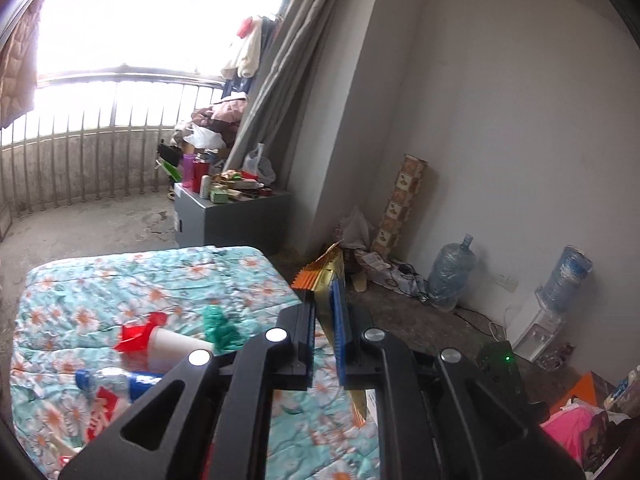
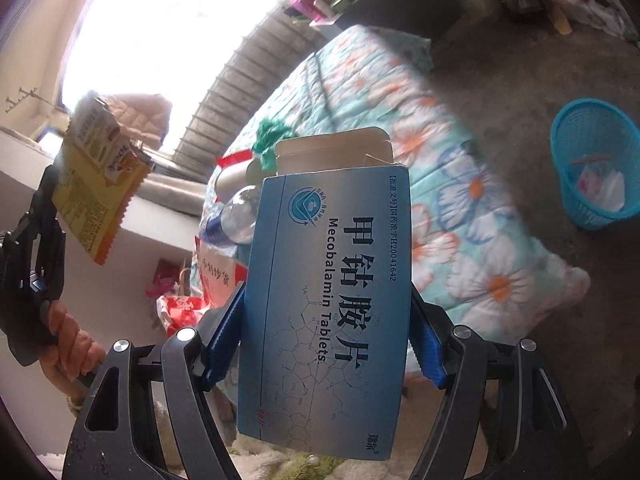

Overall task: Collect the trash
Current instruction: 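Carry the box and snack packet in both tools over the blue wastebasket, then open both tools to drop the items into the wastebasket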

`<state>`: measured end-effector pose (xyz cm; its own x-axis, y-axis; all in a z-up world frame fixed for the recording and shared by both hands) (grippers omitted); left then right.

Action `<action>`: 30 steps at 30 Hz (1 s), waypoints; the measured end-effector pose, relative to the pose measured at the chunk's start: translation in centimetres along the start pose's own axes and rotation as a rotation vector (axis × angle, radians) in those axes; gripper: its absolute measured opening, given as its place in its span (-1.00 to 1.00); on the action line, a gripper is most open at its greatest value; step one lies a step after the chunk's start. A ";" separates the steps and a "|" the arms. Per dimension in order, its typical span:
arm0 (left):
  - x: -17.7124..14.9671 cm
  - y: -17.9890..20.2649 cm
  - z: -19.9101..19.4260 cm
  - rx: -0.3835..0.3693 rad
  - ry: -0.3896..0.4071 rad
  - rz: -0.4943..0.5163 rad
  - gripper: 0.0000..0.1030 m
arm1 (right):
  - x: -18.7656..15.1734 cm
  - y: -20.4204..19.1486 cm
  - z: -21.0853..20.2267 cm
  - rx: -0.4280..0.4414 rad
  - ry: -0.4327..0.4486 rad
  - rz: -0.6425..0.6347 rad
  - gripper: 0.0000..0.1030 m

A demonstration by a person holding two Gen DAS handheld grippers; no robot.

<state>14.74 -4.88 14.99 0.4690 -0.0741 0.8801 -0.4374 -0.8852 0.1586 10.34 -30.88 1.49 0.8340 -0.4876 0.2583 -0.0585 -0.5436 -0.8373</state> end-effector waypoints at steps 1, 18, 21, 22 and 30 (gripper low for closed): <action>0.0 1.3 1.2 -0.024 -0.016 0.005 -0.86 | 0.4 0.8 -1.9 -0.017 0.037 0.007 0.34; -9.1 22.2 36.1 -0.214 -0.656 0.092 -0.85 | 9.6 22.4 -12.2 -0.161 0.325 0.436 0.36; -11.1 24.7 41.2 -0.194 -0.717 0.122 -0.85 | 12.1 26.1 -10.1 -0.184 0.329 0.501 0.37; -11.9 25.3 42.9 -0.188 -0.740 0.118 -0.84 | 12.6 27.3 -9.8 -0.192 0.332 0.516 0.40; -19.0 27.2 51.1 -0.109 -0.877 0.147 0.03 | 13.1 37.4 -7.2 -0.264 0.381 0.740 0.67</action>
<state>33.14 -50.99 -20.23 0.8007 -0.5472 0.2439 -0.5888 -0.7939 0.1516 15.10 -62.51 -22.96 0.2941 -0.9477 -0.1242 -0.6770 -0.1148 -0.7270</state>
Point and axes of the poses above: each gripper's, at about its wrist camera, not at the fingertips, and z roughly the way its jaws point, y to its right, x to its top, the point moved 4 cm from there along z, roughly the way its jaws point, and after that the axes turned 13 degrees about x, right-handed, at the moved point
